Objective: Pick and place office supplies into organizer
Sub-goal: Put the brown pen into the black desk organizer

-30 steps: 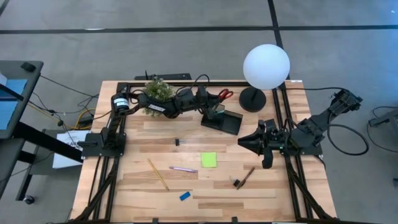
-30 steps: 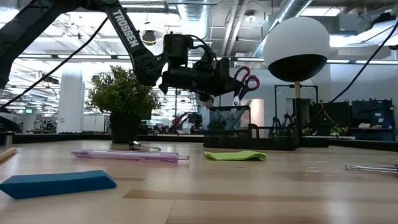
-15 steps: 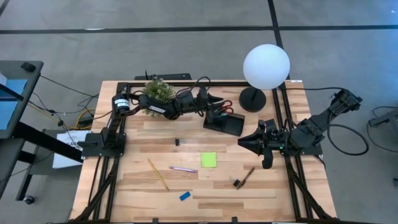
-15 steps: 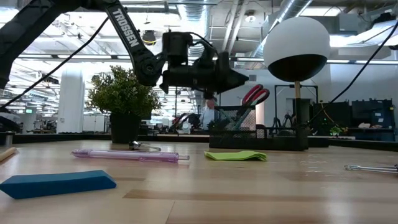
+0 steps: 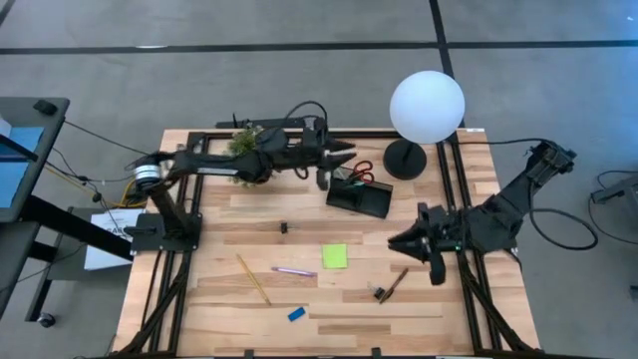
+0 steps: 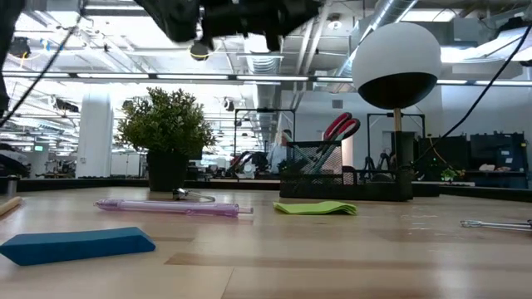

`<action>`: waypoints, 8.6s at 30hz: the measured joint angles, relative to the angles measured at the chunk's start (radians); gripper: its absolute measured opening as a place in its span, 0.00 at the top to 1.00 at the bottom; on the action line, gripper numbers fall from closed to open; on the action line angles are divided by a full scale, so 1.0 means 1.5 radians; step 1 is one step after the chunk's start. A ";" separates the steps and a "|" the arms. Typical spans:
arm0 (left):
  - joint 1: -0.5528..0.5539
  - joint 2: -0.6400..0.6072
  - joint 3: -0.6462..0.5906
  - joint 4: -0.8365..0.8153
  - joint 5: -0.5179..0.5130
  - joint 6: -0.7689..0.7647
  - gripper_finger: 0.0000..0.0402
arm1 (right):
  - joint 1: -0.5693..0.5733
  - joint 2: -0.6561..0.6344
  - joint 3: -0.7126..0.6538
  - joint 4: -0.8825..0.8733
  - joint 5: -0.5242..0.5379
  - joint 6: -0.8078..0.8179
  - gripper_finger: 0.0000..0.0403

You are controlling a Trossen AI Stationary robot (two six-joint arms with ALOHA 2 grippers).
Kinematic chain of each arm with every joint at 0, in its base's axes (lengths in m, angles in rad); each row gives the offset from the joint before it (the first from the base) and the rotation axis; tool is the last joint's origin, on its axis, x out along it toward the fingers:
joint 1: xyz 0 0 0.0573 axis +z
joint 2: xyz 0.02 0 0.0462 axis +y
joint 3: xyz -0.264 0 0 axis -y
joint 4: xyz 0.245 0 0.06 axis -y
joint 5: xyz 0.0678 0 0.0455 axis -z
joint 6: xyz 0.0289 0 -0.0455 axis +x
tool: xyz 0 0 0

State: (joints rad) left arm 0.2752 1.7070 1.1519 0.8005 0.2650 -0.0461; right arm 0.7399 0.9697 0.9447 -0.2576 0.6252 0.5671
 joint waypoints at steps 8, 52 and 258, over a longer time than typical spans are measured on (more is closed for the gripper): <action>-0.090 -0.144 0.000 -0.318 -0.027 0.026 0.78 | 0.061 0.060 0.000 -0.227 -0.027 0.106 0.85; -0.168 -0.166 -0.001 -0.415 -0.187 -0.059 0.78 | -0.158 0.436 0.000 -0.451 -0.524 -0.297 0.74; 0.004 0.175 -0.002 -0.235 -0.274 -0.055 0.79 | -0.271 0.045 -0.054 0.322 -0.031 -0.204 0.75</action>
State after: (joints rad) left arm 0.2809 1.9701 1.1484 0.4479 -0.1459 -0.1280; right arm 0.3332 1.0367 0.8642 0.2249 0.5785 0.2611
